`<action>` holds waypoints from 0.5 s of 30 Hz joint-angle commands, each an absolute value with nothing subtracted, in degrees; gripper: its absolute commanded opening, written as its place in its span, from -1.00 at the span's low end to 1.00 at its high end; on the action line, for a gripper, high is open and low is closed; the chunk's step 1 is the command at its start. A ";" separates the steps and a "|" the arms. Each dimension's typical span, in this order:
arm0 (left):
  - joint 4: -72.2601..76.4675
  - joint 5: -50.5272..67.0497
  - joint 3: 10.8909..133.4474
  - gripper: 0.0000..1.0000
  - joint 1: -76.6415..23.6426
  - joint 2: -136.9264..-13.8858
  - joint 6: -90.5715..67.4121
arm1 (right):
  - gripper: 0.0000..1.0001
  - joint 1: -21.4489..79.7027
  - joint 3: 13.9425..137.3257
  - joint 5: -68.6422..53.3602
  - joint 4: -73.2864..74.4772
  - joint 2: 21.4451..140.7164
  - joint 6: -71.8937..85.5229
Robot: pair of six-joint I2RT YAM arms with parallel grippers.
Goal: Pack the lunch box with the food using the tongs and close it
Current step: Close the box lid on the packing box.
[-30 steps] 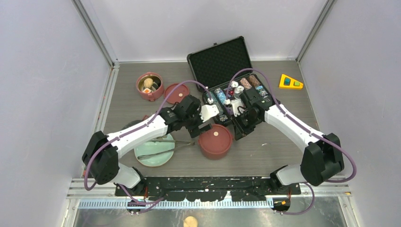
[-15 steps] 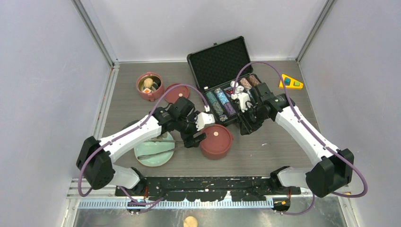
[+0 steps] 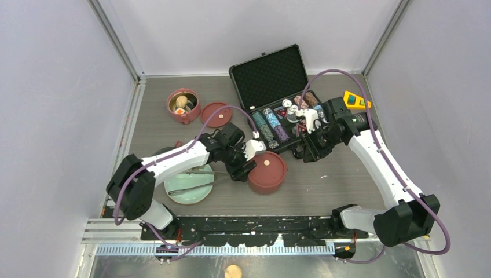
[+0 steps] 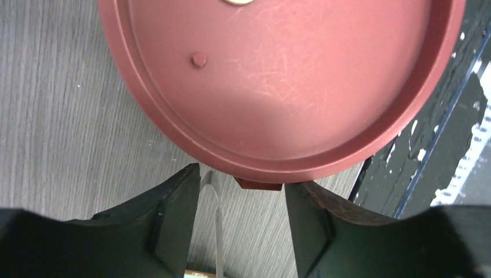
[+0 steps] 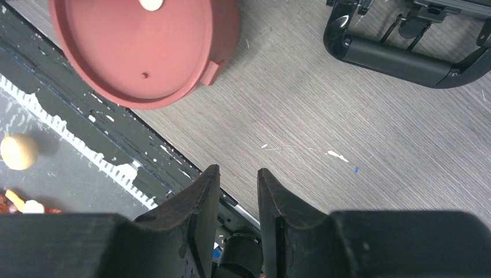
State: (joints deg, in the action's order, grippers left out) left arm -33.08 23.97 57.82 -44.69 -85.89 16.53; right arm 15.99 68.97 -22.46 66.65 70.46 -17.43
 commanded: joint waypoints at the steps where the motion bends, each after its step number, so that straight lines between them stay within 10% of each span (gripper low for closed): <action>1: -22.86 23.76 59.74 0.10 -44.93 -88.61 10.75 | -0.28 14.68 71.41 -24.44 69.45 69.93 -19.77; 9: -18.39 22.93 62.01 0.00 -44.91 -91.99 7.44 | -0.25 13.84 73.65 -27.43 66.76 71.45 -17.86; 15: -23.56 32.24 63.02 0.48 -40.81 -87.69 5.58 | -0.04 19.55 71.06 -32.61 55.25 68.78 -11.76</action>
State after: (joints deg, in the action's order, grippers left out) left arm -23.49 24.25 60.31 -43.90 -92.14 8.10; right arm 15.03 71.40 -29.02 65.36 71.61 -15.99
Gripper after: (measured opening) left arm 0.689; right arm 0.450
